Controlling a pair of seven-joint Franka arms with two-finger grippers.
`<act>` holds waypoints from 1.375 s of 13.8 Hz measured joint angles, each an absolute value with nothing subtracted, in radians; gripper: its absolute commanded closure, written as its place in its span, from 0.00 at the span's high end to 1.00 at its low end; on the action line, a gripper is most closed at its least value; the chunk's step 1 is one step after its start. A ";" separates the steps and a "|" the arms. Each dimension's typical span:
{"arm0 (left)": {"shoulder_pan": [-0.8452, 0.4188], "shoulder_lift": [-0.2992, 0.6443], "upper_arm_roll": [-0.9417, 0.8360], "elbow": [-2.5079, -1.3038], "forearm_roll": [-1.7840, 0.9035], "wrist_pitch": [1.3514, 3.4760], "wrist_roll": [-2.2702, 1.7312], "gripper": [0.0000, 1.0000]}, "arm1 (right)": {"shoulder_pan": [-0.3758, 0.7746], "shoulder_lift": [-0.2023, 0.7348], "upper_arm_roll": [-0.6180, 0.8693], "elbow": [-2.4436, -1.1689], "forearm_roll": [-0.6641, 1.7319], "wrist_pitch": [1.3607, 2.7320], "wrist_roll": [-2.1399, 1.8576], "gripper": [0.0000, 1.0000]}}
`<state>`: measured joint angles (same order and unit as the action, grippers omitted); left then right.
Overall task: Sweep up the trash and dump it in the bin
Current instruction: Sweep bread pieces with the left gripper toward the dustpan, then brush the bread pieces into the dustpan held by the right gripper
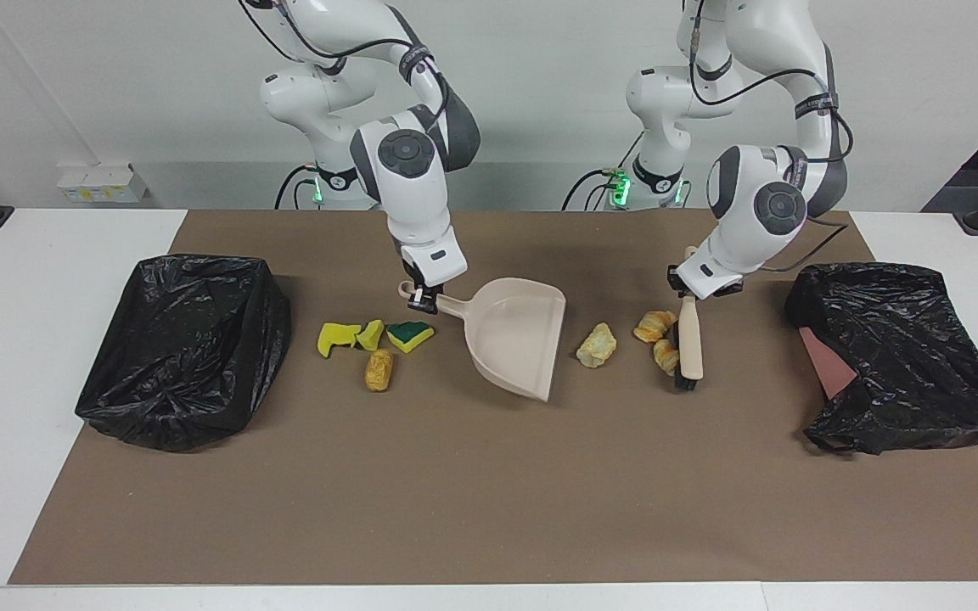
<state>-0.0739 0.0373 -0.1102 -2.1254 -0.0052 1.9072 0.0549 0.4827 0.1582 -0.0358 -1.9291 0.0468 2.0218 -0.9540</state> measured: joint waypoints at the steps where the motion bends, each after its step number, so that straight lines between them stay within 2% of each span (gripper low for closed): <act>1: -0.072 0.031 -0.104 -2.116 -0.005 1.906 0.054 0.00 | 0.490 0.159 -0.035 -1.944 0.035 2.028 -0.971 0.00; 4: -0.053 0.013 -0.090 -2.132 -0.005 1.911 0.053 0.00 | 0.528 0.167 -0.033 -1.978 0.013 2.072 -0.973 0.00; 10: -0.034 0.001 -0.099 -2.274 -0.007 2.069 0.057 0.00 | 0.587 0.208 -0.032 -1.992 0.010 2.124 -0.903 0.00; 14: -0.127 0.001 -0.109 -2.279 -0.101 2.089 0.054 0.00 | 0.587 0.208 -0.032 -1.993 0.010 2.125 -0.894 0.00; 19: -0.321 0.000 -0.114 -2.281 -0.234 2.109 -0.047 0.00 | 0.587 0.208 -0.032 -1.994 0.010 2.125 -0.891 0.00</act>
<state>-0.3215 0.0000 -0.1139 -2.2807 -0.2341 2.1088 -0.0468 0.5870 0.2076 -0.0321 -1.9940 0.0098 2.1246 -0.8908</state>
